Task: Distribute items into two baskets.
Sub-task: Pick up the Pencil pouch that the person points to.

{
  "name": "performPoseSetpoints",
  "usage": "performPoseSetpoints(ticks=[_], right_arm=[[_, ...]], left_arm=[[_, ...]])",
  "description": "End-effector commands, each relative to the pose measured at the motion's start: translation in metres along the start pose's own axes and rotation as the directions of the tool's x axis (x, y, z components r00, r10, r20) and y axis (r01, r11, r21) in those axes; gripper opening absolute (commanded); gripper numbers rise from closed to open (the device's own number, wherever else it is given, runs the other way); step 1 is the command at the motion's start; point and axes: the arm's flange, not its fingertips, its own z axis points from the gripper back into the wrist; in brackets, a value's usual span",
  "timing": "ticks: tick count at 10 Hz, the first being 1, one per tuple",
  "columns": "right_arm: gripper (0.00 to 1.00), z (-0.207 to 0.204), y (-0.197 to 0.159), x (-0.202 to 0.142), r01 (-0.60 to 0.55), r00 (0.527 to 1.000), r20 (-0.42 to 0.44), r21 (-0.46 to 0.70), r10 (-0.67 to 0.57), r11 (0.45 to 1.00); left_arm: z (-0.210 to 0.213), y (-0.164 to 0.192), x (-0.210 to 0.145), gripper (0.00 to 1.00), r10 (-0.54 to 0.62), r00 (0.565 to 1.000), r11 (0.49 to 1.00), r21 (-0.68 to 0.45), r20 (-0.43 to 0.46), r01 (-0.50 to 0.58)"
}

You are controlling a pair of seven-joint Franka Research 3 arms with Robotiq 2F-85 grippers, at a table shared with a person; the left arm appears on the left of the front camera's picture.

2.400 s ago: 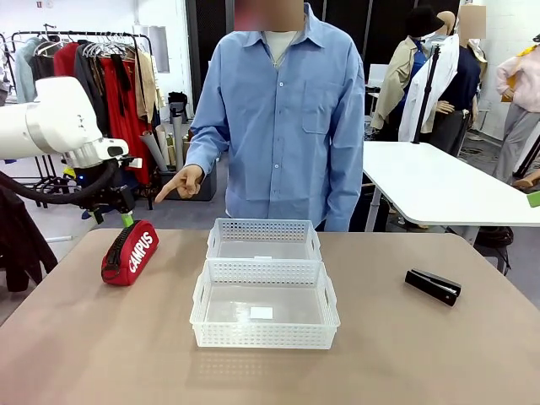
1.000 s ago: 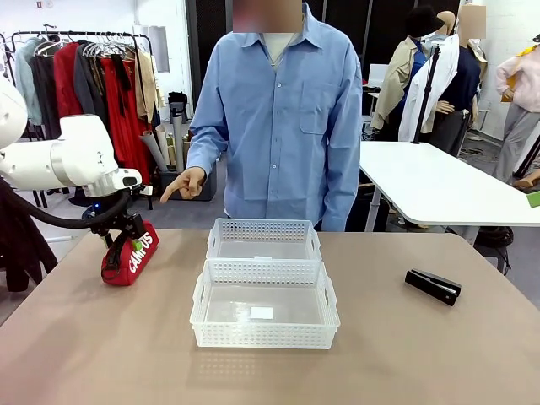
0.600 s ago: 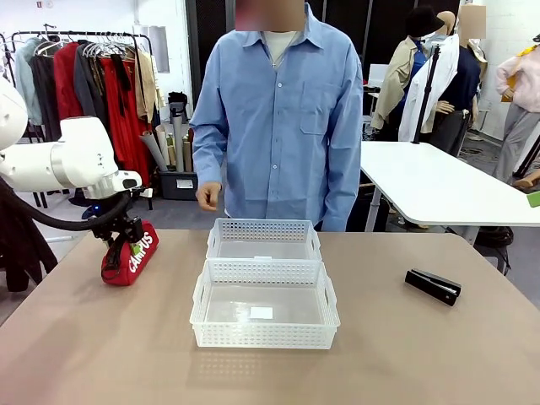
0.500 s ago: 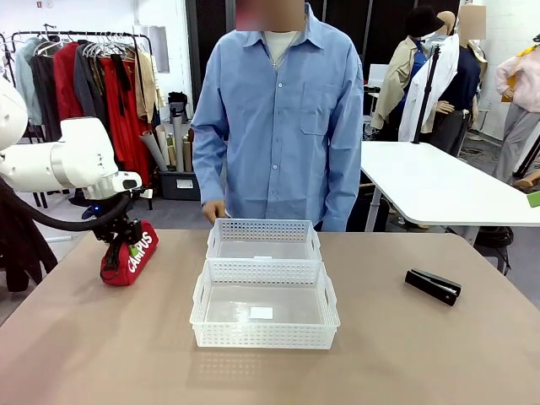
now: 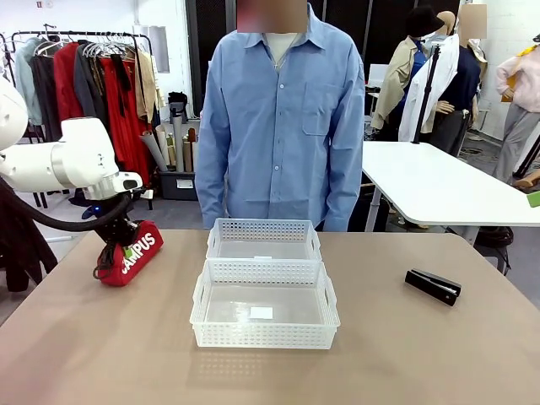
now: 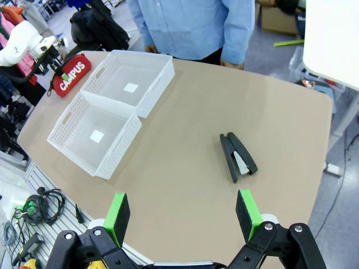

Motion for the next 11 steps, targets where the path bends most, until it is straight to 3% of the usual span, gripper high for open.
performPoseSetpoints(ticks=[1,7,11], right_arm=[[1.00,0.001,-0.001,-0.001,0.001,1.000,0.011,0.016,-0.001,1.000],[1.00,0.001,-0.001,-0.001,0.001,1.000,0.011,0.016,-0.001,1.000],[1.00,0.001,-0.001,-0.001,0.001,1.000,0.011,0.016,-0.001,1.000]], left_arm=[[-0.001,0.003,0.000,0.00,-0.006,1.000,1.000,-0.023,-0.003,0.006],[0.007,0.007,0.000,0.00,-0.016,1.000,0.999,-0.050,-0.009,0.016],[0.077,-0.015,-0.027,0.00,-0.174,0.983,0.983,-0.063,-0.060,0.170]])
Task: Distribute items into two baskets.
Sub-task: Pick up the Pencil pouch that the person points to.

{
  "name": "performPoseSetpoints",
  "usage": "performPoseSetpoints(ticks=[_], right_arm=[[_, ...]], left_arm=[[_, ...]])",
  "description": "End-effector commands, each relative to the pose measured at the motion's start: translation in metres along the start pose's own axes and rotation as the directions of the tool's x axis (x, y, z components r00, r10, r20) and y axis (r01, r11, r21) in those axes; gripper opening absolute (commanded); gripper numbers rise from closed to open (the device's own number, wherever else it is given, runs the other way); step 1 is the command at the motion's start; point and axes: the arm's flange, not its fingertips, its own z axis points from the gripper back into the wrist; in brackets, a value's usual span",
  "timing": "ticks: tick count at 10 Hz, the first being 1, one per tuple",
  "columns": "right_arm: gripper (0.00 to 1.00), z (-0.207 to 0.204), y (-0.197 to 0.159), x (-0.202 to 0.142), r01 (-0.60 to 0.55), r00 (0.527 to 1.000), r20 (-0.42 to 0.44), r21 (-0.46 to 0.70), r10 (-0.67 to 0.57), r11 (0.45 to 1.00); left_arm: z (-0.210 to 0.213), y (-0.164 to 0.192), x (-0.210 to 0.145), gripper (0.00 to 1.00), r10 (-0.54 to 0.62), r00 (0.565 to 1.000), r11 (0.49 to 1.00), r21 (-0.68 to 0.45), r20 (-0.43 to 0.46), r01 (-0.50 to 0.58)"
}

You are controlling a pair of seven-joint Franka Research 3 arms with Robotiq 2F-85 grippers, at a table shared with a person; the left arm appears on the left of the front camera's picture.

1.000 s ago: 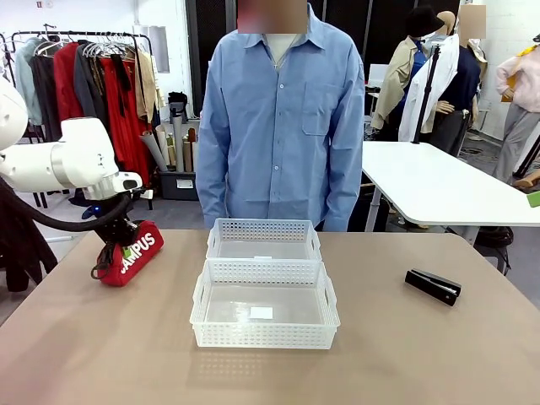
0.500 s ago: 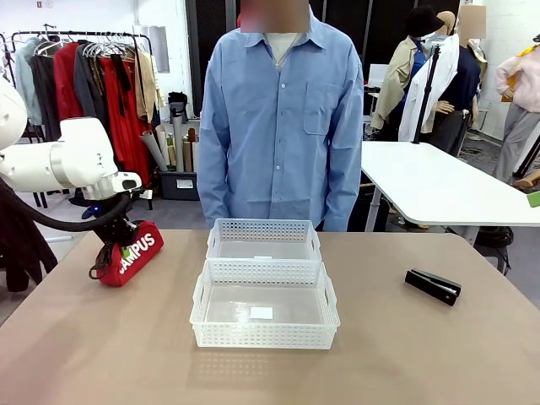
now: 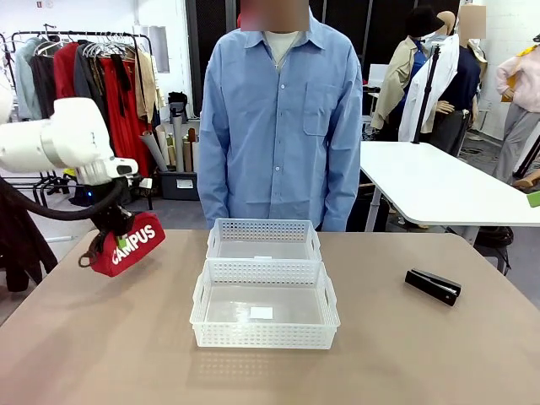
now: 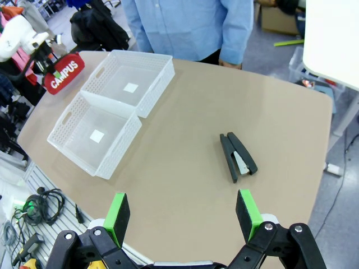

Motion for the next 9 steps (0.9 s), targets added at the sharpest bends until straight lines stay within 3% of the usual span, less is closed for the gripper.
performPoseSetpoints(ticks=[1,5,9], right_arm=[[1.00,0.001,-0.001,0.000,0.001,1.000,0.012,0.016,-0.001,1.000],[1.00,0.001,-0.001,0.000,0.001,1.000,0.012,0.016,-0.001,1.000],[1.00,0.001,-0.001,0.000,0.001,1.000,0.012,0.016,-0.001,1.000]], left_arm=[[0.045,-0.011,-0.027,0.00,-0.126,0.991,0.992,-0.029,-0.051,0.125],[0.116,-0.053,-0.089,0.00,-0.296,0.952,0.953,0.043,-0.076,0.300],[0.171,-0.087,-0.140,0.00,-0.407,0.913,0.909,0.087,-0.010,0.407]])
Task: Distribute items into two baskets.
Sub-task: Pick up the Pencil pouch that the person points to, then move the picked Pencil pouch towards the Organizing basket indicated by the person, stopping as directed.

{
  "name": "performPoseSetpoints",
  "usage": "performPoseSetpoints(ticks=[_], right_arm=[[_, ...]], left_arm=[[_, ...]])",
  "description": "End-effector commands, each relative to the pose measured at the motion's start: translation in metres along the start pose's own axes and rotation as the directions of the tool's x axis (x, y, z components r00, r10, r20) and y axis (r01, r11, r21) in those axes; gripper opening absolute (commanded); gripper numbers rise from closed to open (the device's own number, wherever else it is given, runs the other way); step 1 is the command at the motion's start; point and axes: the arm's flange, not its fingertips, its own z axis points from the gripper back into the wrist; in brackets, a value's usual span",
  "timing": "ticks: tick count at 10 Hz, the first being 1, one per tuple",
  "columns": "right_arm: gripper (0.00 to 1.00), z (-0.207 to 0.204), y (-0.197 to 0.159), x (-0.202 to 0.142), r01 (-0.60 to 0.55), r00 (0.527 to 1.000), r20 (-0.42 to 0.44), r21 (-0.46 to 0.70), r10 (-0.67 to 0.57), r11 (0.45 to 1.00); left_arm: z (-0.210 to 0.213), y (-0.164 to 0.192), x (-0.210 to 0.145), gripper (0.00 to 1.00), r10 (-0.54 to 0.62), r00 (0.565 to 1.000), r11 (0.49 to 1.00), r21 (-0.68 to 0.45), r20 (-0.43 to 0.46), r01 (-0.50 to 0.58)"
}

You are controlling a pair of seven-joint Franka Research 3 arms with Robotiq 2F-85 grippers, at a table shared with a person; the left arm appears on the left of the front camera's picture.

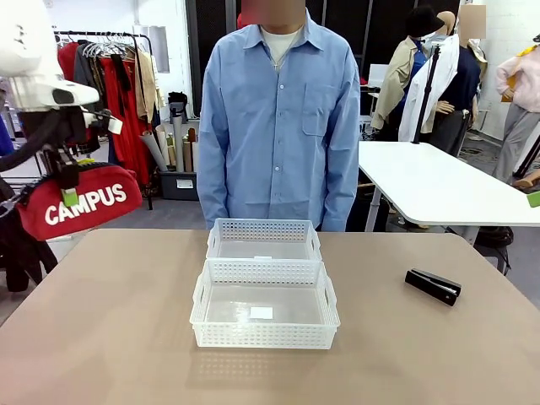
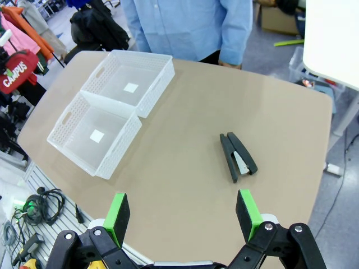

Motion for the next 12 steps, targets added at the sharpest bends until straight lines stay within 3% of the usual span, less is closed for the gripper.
performPoseSetpoints(ticks=[1,4,12], right_arm=[[1.00,0.001,-0.001,0.000,0.001,1.000,0.012,0.016,-0.001,1.000],[1.00,0.001,-0.001,0.000,0.001,1.000,0.012,0.016,-0.001,1.000],[1.00,0.001,-0.001,0.000,0.001,1.000,0.012,0.016,-0.001,1.000]], left_arm=[[0.012,-0.009,-0.016,0.00,-0.055,0.998,0.998,0.016,0.030,0.054],[0.024,-0.022,-0.024,0.00,-0.130,0.991,0.991,0.006,0.020,0.130],[0.027,-0.022,-0.017,0.00,-0.091,0.995,0.996,0.004,0.031,0.090]])
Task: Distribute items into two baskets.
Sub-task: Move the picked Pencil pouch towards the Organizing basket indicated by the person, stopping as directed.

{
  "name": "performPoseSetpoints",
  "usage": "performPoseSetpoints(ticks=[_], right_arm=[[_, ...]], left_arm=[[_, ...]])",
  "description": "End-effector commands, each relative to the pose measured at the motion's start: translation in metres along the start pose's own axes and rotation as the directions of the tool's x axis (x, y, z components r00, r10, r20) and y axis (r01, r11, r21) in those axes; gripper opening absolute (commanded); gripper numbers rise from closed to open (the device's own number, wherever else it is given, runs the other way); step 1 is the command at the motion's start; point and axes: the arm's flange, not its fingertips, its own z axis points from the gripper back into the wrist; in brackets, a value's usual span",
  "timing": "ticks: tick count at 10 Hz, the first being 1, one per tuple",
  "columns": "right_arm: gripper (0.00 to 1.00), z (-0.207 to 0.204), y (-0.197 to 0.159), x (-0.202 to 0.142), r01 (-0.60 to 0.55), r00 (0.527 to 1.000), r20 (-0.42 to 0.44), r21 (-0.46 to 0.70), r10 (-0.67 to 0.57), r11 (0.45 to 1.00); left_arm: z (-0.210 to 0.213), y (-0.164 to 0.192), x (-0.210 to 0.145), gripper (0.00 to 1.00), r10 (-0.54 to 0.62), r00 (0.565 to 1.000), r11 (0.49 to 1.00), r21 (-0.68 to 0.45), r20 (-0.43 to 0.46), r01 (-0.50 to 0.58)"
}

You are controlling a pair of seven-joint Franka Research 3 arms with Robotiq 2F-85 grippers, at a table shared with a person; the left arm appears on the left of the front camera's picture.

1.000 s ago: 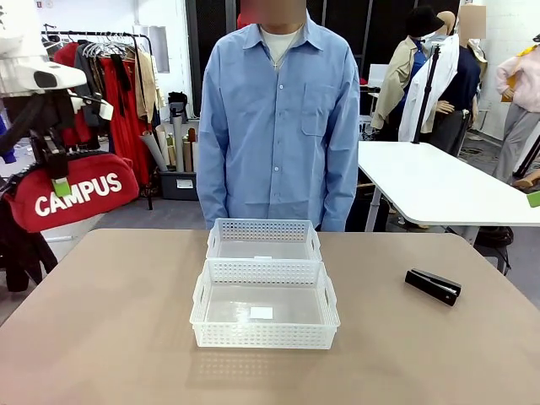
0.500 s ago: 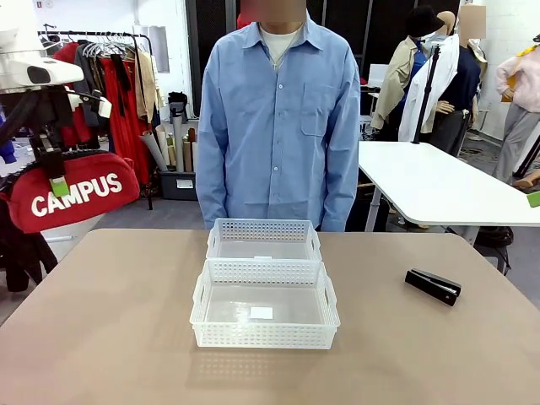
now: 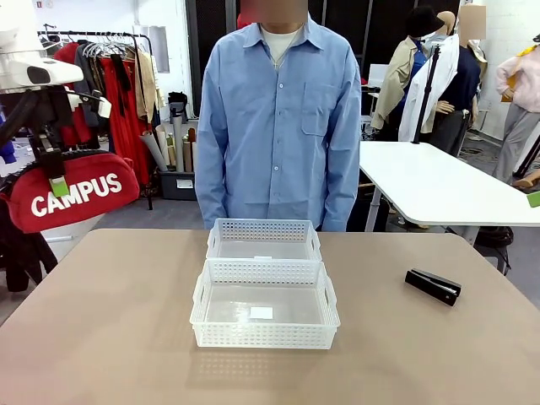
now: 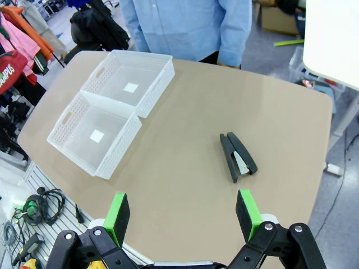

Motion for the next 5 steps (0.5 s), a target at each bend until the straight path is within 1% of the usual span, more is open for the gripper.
performPoseSetpoints(ticks=[1,5], right_arm=[[1.00,0.0010,-0.0009,-0.0005,0.001,1.000,0.012,0.016,-0.001,1.000],[1.00,0.0010,-0.0009,-0.0005,0.001,1.000,0.012,0.016,-0.001,1.000]], left_arm=[[0.0022,0.0017,-0.0008,0.00,0.008,1.000,1.000,0.008,0.003,-0.008],[0.0022,0.0017,-0.0008,0.00,0.008,1.000,1.000,0.008,0.003,-0.008]])
